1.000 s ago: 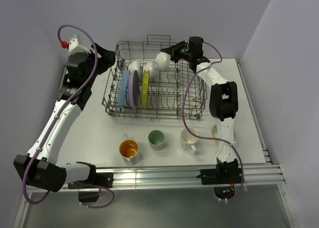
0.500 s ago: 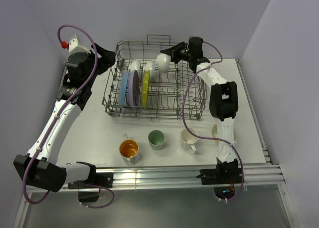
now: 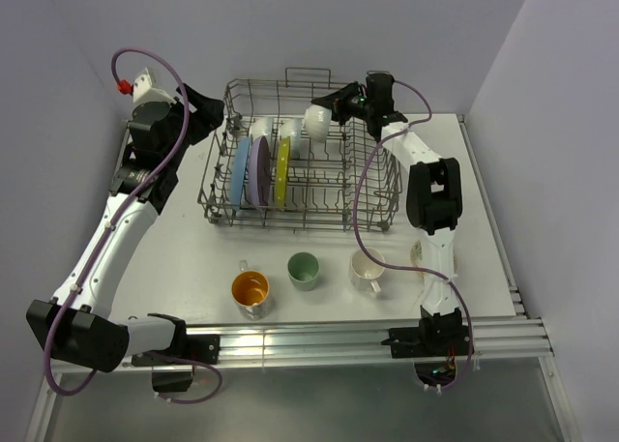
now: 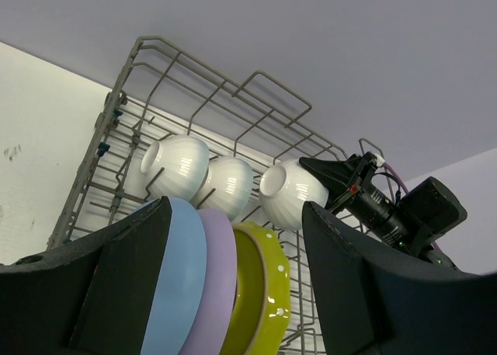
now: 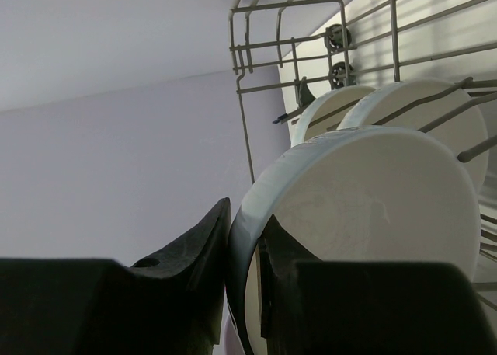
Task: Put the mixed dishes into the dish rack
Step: Insert the bowl into the dish rack, then grab a bowl with the right arm
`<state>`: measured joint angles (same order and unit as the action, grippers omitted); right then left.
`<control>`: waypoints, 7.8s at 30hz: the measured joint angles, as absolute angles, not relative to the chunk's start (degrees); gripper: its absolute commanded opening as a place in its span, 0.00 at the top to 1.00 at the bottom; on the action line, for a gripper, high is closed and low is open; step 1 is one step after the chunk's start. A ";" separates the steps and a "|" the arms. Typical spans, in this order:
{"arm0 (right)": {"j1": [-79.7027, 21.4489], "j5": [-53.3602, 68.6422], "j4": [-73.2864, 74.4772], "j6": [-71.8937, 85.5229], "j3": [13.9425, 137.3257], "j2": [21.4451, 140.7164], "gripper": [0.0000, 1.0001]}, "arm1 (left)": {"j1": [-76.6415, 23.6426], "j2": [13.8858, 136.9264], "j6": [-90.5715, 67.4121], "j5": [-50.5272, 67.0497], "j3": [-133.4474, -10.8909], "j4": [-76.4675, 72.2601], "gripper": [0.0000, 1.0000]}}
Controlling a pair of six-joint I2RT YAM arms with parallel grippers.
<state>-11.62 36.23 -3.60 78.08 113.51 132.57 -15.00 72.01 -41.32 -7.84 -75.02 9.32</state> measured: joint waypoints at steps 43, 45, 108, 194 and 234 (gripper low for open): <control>-10.74 37.67 -5.50 77.84 110.98 131.74 0.81 | -15.00 72.82 -41.71 -7.92 -75.05 9.50 0.25; -10.57 37.87 -5.61 77.76 110.61 131.52 0.76 | -15.03 72.86 -41.71 -7.92 -75.05 9.50 0.25; -9.72 32.93 4.40 66.59 111.46 131.44 0.00 | -15.00 73.41 -41.87 -7.86 -75.79 9.43 0.25; -4.45 44.31 32.08 -34.74 83.74 67.96 0.05 | -13.15 32.67 -37.52 -0.97 -43.48 10.55 0.10; 26.89 31.27 56.18 -61.19 68.99 65.45 0.07 | -8.27 56.90 -38.24 -2.63 -53.06 6.15 0.12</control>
<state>26.89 31.27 56.18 -61.19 68.99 65.45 -8.27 56.90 -38.24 -2.63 -53.06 6.15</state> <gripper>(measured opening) 0.932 0.873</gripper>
